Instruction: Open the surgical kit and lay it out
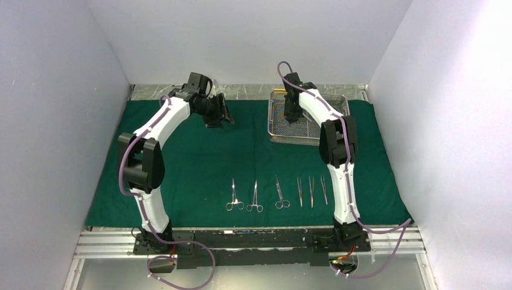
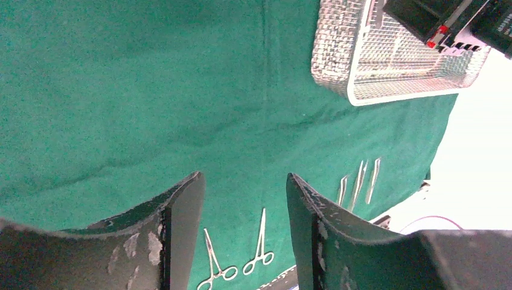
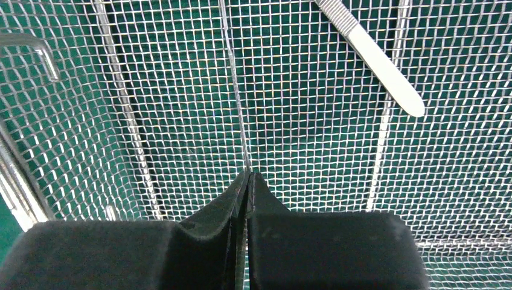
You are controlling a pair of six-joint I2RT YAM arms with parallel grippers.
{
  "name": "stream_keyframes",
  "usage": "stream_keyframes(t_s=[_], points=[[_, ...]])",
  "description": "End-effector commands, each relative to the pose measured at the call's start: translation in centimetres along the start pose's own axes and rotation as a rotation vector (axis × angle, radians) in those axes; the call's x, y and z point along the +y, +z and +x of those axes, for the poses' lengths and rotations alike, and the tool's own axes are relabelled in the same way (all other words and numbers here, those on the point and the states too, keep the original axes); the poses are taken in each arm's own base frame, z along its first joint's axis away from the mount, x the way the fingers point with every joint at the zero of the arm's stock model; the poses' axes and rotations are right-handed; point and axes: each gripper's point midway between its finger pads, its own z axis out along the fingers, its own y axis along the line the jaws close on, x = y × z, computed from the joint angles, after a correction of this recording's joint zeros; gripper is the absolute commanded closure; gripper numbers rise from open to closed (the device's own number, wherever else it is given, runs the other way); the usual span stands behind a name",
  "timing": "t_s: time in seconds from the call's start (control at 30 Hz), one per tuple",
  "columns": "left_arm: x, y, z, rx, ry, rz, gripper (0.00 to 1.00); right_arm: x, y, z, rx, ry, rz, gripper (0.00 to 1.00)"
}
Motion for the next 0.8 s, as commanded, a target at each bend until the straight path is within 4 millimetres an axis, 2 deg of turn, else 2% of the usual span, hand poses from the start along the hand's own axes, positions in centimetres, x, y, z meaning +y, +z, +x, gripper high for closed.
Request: stream_keyframes(t_s=[0.0, 0.13, 0.2, 0.27, 0.33, 0.43, 0.77], points=[[-3.0, -0.5, -1.8, -0.027, 0.059, 0.129, 0.39, 0.0, -4.3, -2.4, -0.082, 0.024, -0.037, 0.93], [-3.4, -0.1, -2.3, -0.022, 0.062, 0.149, 0.28, -0.2, -4.3, -2.2, -0.08, 0.023, -0.034, 0.91], [-3.6, 0.1, -2.4, -0.019, 0.064, 0.158, 0.25, -0.2, -4.0, -2.2, -0.079, 0.019, -0.031, 0.9], [-3.7, 0.2, -2.5, -0.016, 0.064, 0.162, 0.23, -0.3, -3.6, -2.2, -0.081, 0.013, -0.027, 0.85], [-3.6, 0.3, -2.4, -0.012, 0.062, 0.161, 0.23, -0.1, -2.7, -2.1, -0.072, -0.001, -0.025, 0.78], [-3.5, 0.5, -2.3, -0.004, 0.059, 0.157, 0.23, -0.3, -1.4, -1.9, -0.054, -0.027, -0.005, 0.74], [-3.1, 0.9, -1.9, 0.021, 0.044, 0.147, 0.25, -0.1, 1.2, -0.6, 0.004, -0.09, -0.008, 0.72]])
